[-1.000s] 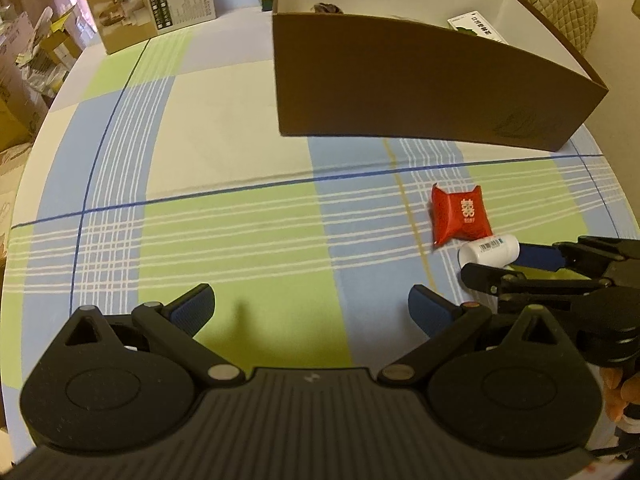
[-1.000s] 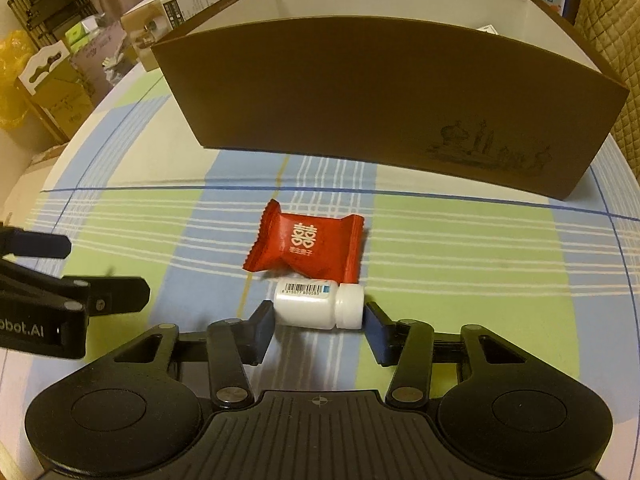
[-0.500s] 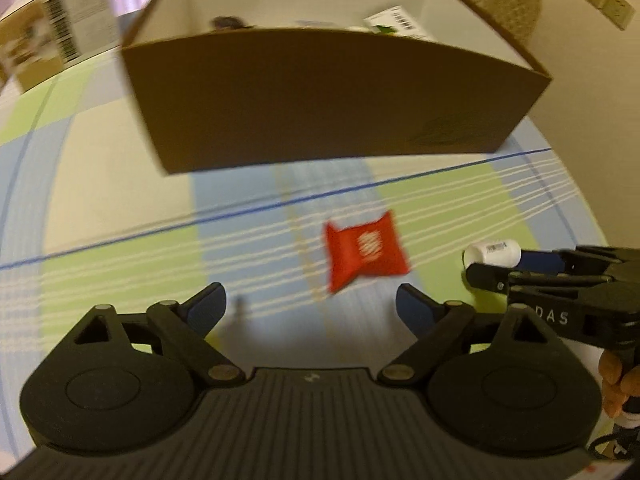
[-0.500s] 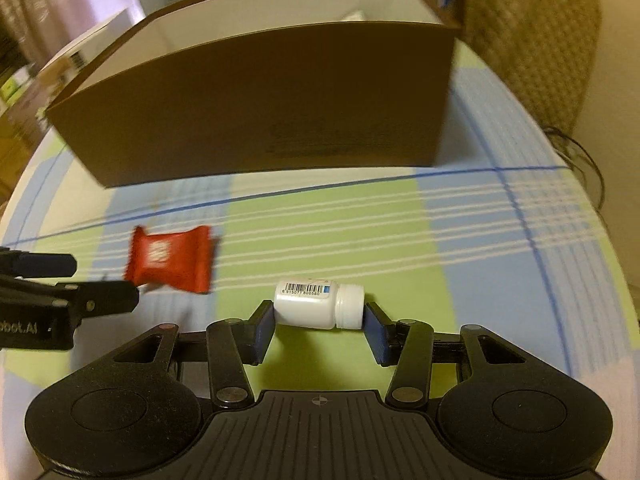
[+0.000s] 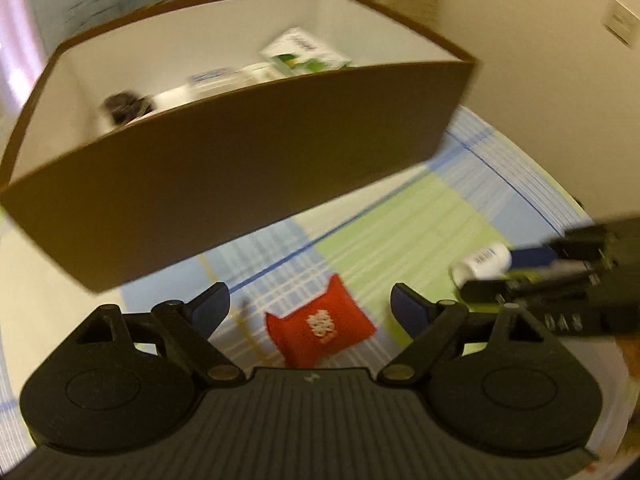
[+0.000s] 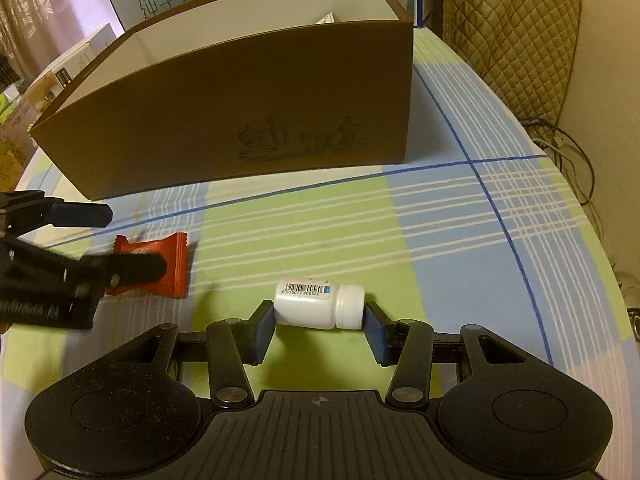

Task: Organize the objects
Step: 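Grasp the red candy packet with the left gripper while right holds the white bottle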

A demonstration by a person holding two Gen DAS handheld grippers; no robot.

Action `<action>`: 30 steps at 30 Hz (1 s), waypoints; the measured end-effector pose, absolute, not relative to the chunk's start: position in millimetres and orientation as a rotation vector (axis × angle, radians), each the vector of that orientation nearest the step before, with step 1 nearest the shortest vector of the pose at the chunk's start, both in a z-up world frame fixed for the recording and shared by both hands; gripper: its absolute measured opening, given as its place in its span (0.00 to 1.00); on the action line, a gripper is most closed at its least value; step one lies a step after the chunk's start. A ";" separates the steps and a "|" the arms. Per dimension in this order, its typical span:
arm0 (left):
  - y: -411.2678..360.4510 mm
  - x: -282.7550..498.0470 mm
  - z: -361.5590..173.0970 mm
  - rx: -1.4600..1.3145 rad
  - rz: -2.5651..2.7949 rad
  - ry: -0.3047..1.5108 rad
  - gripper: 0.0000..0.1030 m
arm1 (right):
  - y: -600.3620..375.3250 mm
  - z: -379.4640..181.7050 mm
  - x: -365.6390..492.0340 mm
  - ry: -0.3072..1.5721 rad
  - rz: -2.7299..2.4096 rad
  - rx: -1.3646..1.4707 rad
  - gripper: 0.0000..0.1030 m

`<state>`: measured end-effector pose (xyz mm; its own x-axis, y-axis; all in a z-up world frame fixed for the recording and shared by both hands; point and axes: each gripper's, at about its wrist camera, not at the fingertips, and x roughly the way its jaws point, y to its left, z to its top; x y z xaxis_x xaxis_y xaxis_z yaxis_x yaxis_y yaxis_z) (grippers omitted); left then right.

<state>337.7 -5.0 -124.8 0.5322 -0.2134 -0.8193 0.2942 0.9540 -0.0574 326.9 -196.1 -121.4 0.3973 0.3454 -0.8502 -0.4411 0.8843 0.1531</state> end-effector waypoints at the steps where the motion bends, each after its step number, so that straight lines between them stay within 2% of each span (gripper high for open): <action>1: -6.5 336.1 -125.0 0.113 -0.328 0.961 0.81 | -196.6 -121.9 327.0 1.051 0.499 -0.104 0.44; 2: -7.4 334.2 -125.1 0.136 -0.347 0.958 0.80 | -196.9 -121.8 326.7 1.052 0.498 -0.107 0.44; 4: -11.0 331.1 -127.3 0.185 -0.379 0.954 0.68 | -197.7 -122.0 326.5 1.053 0.497 -0.108 0.44; 8: -15.5 330.4 -135.9 0.237 -0.397 0.971 0.62 | -198.9 -122.2 325.6 1.055 0.495 -0.106 0.44; 10: -16.2 331.4 -139.2 0.242 -0.398 0.988 0.48 | -200.1 -122.4 324.8 1.054 0.494 -0.107 0.44; 11: -16.2 331.4 -140.4 0.239 -0.396 0.998 0.47 | -200.5 -122.4 324.3 1.053 0.494 -0.107 0.44; 13: -16.5 331.7 -141.4 0.230 -0.387 1.013 0.36 | -200.6 -122.5 324.2 1.053 0.493 -0.108 0.44; 18: -20.2 334.0 -142.3 0.196 -0.358 1.037 0.37 | -200.6 -121.8 324.1 1.054 0.494 -0.108 0.44; 22: -26.4 337.1 -139.7 0.191 -0.364 1.033 0.47 | -200.2 -121.5 323.9 1.054 0.494 -0.109 0.44; 30: -44.3 348.6 -144.3 0.232 -0.376 1.043 0.46 | -198.7 -120.4 323.8 1.058 0.489 -0.110 0.44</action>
